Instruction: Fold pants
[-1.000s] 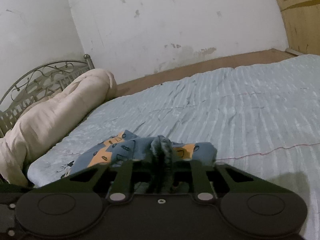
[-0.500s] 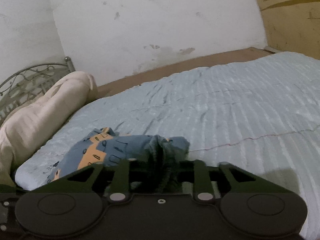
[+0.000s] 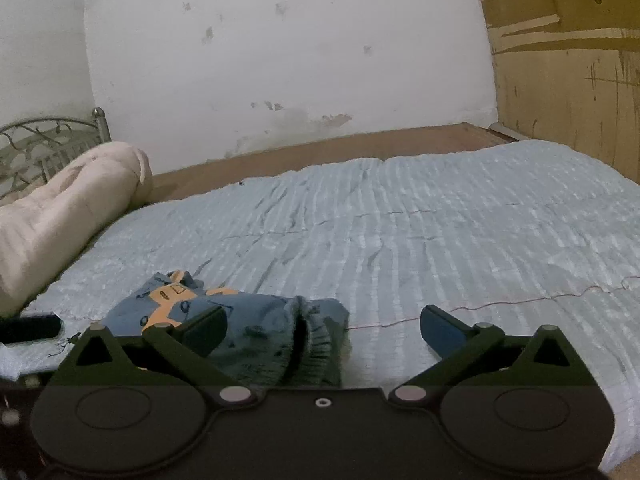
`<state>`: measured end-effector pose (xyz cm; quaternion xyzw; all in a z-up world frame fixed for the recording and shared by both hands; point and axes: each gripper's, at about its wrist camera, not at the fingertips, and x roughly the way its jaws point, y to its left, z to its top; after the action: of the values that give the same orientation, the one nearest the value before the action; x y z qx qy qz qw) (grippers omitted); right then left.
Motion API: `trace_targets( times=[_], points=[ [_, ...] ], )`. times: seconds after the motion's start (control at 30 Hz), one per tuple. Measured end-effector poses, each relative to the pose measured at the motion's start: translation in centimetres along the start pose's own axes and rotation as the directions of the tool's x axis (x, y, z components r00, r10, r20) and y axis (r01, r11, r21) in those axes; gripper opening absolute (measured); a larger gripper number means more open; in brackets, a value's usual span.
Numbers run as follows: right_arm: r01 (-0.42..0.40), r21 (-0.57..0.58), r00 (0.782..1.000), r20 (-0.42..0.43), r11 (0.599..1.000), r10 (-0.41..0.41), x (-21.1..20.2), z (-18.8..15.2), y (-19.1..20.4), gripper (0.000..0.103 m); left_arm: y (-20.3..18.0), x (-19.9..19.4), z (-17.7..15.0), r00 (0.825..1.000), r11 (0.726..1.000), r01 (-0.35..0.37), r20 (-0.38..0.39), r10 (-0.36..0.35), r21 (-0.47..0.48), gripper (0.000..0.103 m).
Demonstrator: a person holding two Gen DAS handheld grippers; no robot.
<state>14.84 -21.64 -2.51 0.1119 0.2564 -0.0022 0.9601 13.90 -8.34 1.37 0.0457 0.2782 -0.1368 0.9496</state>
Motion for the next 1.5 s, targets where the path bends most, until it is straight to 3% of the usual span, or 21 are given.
trace_targets(
  times=[0.17,0.23,0.33,0.43,0.57,0.8,0.93,1.03,1.13,1.33,1.5],
  points=[
    [0.013,-0.055,0.999,-0.045,0.998,-0.015,0.4,-0.4,2.1,0.102,3.3,2.0,-0.5,0.986,0.985,-0.165,-0.039,0.164,-0.048,0.102],
    [0.034,-0.085,0.996,-0.081,0.996,-0.041,0.5,-1.0,2.4,0.102,4.7,2.9,-1.3,0.980,0.981,-0.187,-0.083,0.182,-0.051,0.102],
    [0.056,-0.110,0.988,-0.136,0.992,-0.071,0.0,-2.3,1.2,0.102,6.5,3.6,-2.7,0.977,0.988,-0.149,-0.163,0.141,-0.042,0.102],
    [-0.014,-0.028,0.985,-0.173,1.000,0.009,-1.3,-3.4,-0.9,0.102,7.5,3.1,-3.8,0.984,0.995,-0.087,-0.161,0.076,-0.058,0.102],
    [-0.043,-0.071,0.988,-0.149,0.997,0.032,-3.0,-4.2,-0.7,0.102,8.2,2.4,-4.2,0.984,0.995,-0.047,-0.173,0.031,-0.088,0.102],
    [-0.061,-0.060,0.998,-0.026,0.996,0.060,-2.2,-1.1,-0.1,0.102,8.5,2.9,-0.9,0.993,0.992,-0.063,-0.107,0.051,-0.106,0.102],
    [-0.030,-0.073,0.998,-0.056,0.997,0.026,1.6,0.2,0.6,0.102,8.0,6.1,1.3,0.993,0.989,-0.066,-0.103,0.053,-0.129,0.102],
    [0.038,-0.094,0.995,-0.089,0.995,-0.047,3.9,0.4,1.0,0.102,7.5,9.2,1.8,0.984,0.988,-0.113,-0.146,0.098,-0.101,0.102],
    [0.068,-0.067,0.992,-0.102,0.995,-0.075,4.9,-0.4,0.0,0.102,7.4,11.6,1.4,0.978,0.989,-0.117,-0.182,0.100,-0.089,0.103],
    [0.008,0.021,0.999,-0.050,1.000,-0.007,3.6,-1.5,-1.5,0.102,7.5,10.6,0.7,0.983,0.988,-0.113,-0.160,0.095,-0.106,0.102],
    [-0.097,-0.010,0.995,-0.027,0.995,0.097,0.9,-1.8,-0.5,0.102,7.4,7.6,0.0,0.987,0.990,-0.085,-0.145,0.069,-0.112,0.102]
  ],
)
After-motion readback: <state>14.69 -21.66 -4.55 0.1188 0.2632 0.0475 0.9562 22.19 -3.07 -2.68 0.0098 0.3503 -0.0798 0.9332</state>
